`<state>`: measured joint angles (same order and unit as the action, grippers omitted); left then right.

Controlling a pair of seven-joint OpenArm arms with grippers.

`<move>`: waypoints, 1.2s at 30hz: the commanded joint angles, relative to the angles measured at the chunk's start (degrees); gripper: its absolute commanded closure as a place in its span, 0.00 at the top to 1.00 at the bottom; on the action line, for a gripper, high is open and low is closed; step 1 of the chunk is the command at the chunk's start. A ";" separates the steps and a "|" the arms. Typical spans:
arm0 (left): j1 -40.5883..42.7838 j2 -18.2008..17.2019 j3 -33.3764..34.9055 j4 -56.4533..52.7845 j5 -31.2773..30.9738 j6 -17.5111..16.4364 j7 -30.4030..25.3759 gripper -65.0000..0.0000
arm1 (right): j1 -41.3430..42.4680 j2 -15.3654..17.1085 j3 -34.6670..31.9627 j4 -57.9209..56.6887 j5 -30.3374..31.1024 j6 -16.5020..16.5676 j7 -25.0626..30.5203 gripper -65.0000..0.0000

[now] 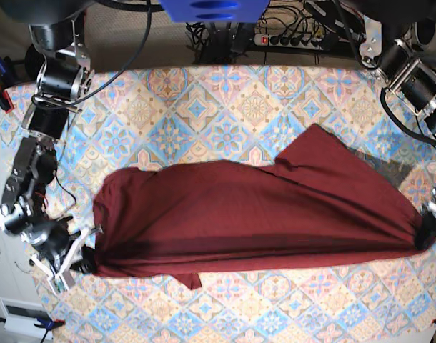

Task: Layout the t-shirt on the table in an organized manner, then fold the t-shirt properly
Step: 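Lift and swing the shirt with both grippers, laying it lengthwise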

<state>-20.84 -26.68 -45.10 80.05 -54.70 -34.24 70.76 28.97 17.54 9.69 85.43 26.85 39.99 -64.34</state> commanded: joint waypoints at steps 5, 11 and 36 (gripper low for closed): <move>-12.17 -1.32 0.05 -7.39 5.25 0.00 -2.85 0.00 | 7.12 -2.55 -1.65 -8.37 0.80 0.01 5.39 0.01; -21.84 -1.24 1.19 -18.82 12.10 0.00 -10.23 0.00 | 13.80 -3.78 -7.63 -19.27 0.71 0.01 16.20 0.01; -20.87 1.05 3.56 -29.81 33.82 8.26 -29.66 0.58 | 20.66 -7.47 -22.66 -40.02 -5.62 -5.13 46.18 0.42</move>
<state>-40.36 -24.56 -41.67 49.15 -20.01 -25.65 42.15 47.31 10.63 -12.97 44.12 19.79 34.00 -20.49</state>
